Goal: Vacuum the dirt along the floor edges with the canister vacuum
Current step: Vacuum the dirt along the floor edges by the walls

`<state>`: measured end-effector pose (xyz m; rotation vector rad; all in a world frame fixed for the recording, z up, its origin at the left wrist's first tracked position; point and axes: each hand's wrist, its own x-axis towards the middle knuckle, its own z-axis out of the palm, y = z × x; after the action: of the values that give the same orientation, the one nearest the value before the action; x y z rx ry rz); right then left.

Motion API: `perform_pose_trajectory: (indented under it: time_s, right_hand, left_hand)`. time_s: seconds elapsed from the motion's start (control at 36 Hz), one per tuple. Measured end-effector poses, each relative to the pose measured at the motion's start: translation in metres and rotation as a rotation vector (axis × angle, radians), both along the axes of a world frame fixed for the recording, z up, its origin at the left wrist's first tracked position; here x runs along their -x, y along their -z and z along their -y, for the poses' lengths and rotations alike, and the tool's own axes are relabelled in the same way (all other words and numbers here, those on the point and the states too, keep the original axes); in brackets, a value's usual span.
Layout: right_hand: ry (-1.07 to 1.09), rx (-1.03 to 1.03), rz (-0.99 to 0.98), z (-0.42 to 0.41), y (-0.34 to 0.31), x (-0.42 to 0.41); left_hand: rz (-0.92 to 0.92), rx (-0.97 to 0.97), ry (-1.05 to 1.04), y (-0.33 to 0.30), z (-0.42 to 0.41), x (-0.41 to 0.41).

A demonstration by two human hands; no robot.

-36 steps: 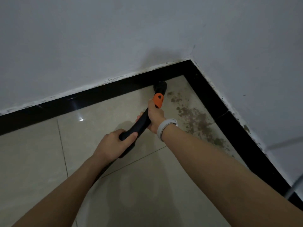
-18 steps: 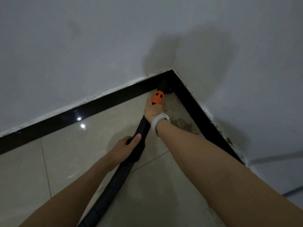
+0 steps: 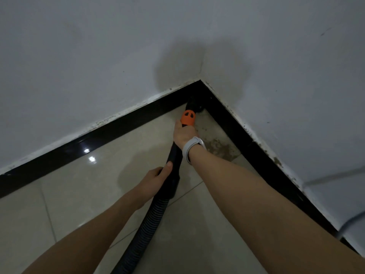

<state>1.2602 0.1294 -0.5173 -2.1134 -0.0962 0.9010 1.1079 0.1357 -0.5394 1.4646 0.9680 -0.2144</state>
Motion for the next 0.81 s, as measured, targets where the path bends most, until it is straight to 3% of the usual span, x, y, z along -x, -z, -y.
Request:
perform_pose_trajectory:
  time_s: [0.14, 0.25, 0.39, 0.81]
  right_hand:
    - [0.068, -0.034, 0.046, 0.002, 0.007, 0.01]
    - [0.1, 0.004, 0.034, 0.015, 0.015, 0.022]
    - [0.132, 0.025, 0.044, 0.018, 0.013, 0.029]
    - [0.231, 0.06, 0.03, 0.026, 0.01, 0.049]
  left_hand:
    - [0.017, 0.041, -0.179, 0.013, -0.003, 0.006]
    - [0.044, 0.111, -0.082, 0.022, 0.004, 0.018]
    - [0.067, -0.035, 0.017, 0.026, 0.011, 0.027]
    - [0.06, -0.09, 0.101, 0.034, 0.013, 0.048]
